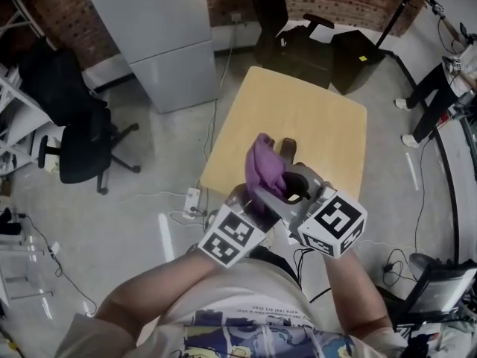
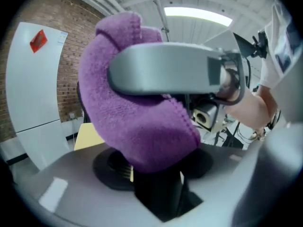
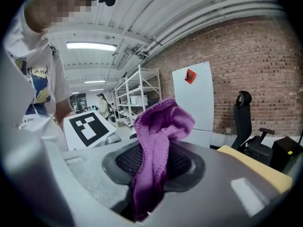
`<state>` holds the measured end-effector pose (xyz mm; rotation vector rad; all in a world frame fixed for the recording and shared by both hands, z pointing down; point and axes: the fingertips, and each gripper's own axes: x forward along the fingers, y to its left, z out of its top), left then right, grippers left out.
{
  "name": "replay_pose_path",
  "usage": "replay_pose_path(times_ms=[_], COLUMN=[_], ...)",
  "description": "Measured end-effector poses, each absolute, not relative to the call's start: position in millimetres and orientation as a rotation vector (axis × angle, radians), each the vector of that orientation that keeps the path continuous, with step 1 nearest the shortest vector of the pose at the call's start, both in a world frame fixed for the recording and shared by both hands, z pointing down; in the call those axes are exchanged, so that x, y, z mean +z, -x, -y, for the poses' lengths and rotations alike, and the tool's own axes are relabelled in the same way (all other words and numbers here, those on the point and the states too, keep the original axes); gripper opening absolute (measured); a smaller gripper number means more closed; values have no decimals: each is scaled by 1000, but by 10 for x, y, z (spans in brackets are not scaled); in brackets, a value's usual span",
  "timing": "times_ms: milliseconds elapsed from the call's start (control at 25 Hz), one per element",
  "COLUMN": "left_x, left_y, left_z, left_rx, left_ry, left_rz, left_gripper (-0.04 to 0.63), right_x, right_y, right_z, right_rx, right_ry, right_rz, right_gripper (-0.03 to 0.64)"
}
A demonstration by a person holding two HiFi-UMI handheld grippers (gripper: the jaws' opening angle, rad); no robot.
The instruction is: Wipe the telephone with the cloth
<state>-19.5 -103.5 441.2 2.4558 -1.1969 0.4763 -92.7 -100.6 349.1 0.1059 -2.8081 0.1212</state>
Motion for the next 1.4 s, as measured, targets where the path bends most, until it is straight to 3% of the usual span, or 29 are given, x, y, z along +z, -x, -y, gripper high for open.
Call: replay_pose_path(times_ms=[800, 1400], left_x=[4269, 4267], left_y=[294, 371], left_z=[687, 719], left_rx=[452, 439], left_ry=[-2535, -2522], left_rz=[1112, 1132], left_gripper=[258, 258], right_x=[3207, 3268], right_y=[408, 1072], right_z=[1538, 533], right_rx=[21, 13], right_ry=[-498, -153], right_rz=[2753, 2795], right_gripper=[114, 114])
